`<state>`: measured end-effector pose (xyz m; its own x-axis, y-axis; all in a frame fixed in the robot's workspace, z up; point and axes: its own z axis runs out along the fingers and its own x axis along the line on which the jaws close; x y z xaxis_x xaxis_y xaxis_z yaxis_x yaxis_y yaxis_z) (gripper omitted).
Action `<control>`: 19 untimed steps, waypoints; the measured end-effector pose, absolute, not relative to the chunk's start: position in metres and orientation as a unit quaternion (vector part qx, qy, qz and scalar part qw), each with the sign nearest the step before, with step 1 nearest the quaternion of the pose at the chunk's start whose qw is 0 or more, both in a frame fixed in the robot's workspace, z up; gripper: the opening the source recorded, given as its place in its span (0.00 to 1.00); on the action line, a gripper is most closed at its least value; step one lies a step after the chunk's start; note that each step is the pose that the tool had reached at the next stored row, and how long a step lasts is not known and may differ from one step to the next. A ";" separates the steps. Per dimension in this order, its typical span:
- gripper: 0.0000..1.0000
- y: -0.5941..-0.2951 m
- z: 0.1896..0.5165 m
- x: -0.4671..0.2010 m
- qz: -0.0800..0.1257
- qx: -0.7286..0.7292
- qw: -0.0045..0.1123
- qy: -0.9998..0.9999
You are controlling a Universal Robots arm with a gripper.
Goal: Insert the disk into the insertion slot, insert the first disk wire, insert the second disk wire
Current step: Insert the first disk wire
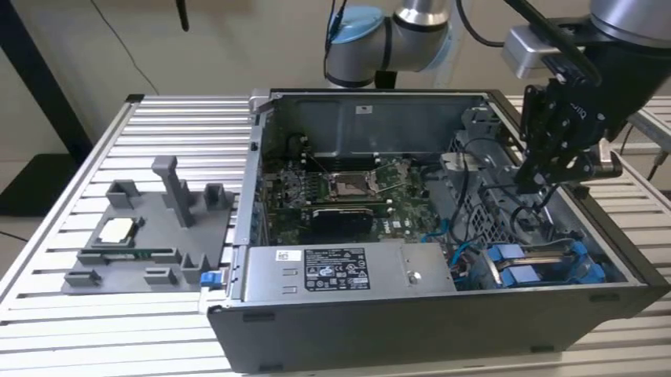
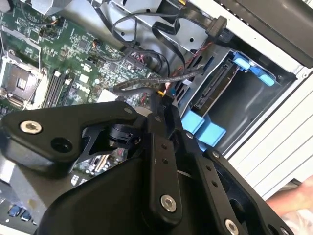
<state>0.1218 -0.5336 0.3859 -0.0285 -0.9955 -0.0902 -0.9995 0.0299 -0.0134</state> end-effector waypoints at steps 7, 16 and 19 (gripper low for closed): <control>0.19 -0.543 0.383 0.124 0.026 -0.696 0.036 0.717; 0.19 -0.550 0.380 0.126 0.004 -0.697 0.015 0.717; 0.19 -0.550 0.374 0.129 0.003 -0.698 0.015 0.716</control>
<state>0.1288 -0.5500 0.3741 -0.0253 -0.9993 -0.0261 -0.9995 0.0257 -0.0160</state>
